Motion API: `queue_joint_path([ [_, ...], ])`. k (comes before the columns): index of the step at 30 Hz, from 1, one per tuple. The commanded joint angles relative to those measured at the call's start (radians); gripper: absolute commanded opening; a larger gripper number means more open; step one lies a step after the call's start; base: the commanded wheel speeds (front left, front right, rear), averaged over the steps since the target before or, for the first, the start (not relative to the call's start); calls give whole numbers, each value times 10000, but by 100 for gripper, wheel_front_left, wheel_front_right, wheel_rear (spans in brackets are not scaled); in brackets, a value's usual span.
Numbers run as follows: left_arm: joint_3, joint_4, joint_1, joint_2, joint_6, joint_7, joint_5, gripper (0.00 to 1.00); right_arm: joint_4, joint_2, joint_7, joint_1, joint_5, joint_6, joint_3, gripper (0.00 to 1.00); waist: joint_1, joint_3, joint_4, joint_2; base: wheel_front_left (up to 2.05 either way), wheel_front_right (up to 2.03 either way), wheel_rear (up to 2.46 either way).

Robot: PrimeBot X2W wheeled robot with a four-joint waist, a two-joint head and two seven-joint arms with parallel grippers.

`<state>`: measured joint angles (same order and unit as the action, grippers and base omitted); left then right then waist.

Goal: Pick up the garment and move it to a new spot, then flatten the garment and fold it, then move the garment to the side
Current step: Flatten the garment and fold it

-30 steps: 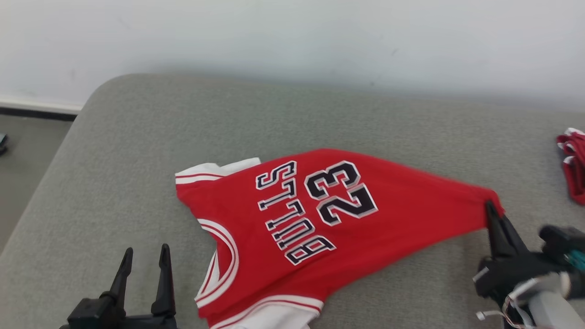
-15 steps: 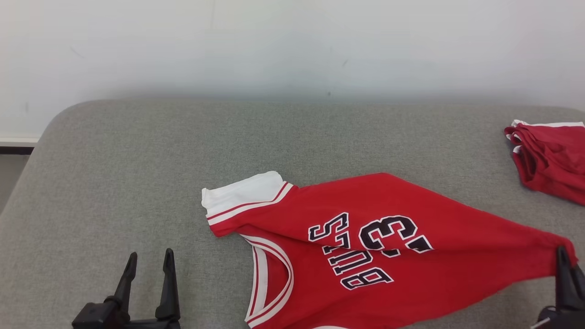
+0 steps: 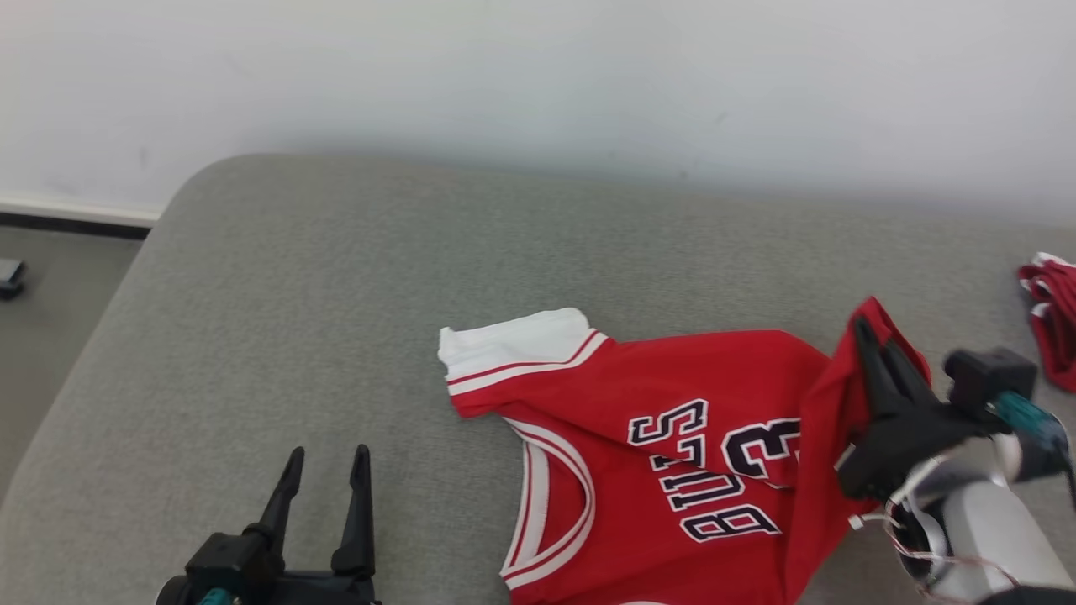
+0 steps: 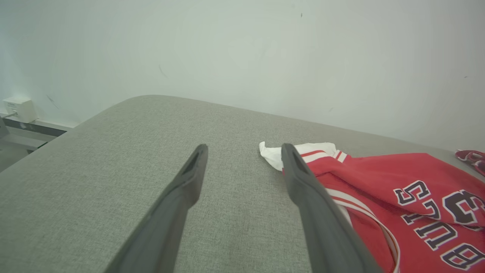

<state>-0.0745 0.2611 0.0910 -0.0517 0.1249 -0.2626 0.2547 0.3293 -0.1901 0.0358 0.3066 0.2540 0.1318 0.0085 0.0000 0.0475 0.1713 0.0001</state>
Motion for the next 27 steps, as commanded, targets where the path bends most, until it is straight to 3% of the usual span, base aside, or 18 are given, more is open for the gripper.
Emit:
queue_joint_path([
  [1, -120, 50, 156, 16, 70, -29, 133, 100, 565, -73, 180, 479, -173, -26, 260, 0, 0, 87, 529, -1, 0, 0, 0],
  [6, -422, 189, 267, 15, 42, -29, 228, 100, 3082, 102, 586, 1894, -356, -26, 861, 0, 0, 211, 956, -1, 0, 0, 0],
  [7, -465, 218, 293, 15, 43, -29, 254, 100, 3596, 129, 652, 2102, -388, -26, 934, 20, 0, 228, 1023, -1, 0, 0, 0],
  [8, -519, 249, 316, 16, 44, -29, 264, 100, 4081, 177, 716, 2279, -418, -26, 1043, 72, 0, 237, 1082, -1, 0, 0, 0],
  [9, -549, 274, 331, 14, 44, -29, 264, 100, 4532, 210, 739, 2432, -431, -26, 1132, 100, 0, 234, 1129, -1, 0, 0, 0],
  [13, -546, 306, 289, 17, 16, -29, 234, 100, 5664, 269, 1445, 2845, -256, -26, 1388, 100, 0, 164, 1109, -1, 0, 0, 0],
  [17, -370, 248, 108, 17, -37, -29, 114, 100, 5866, 178, 2039, 2995, 60, -26, 1702, 100, 0, -21, 764, -1, 0, 0, 0],
  [24, -76, 66, -236, 12, -88, -29, -15, 100, 4537, -264, 2287, 2367, 562, -26, 1893, 100, 0, -293, 15, -1, 0, 0, 0],
  [27, 90, -38, -403, 11, -88, -29, -30, 100, 3236, -550, 2295, 1657, 593, -26, 1620, 100, 0, -401, -344, -1, 0, 0, 0],
])
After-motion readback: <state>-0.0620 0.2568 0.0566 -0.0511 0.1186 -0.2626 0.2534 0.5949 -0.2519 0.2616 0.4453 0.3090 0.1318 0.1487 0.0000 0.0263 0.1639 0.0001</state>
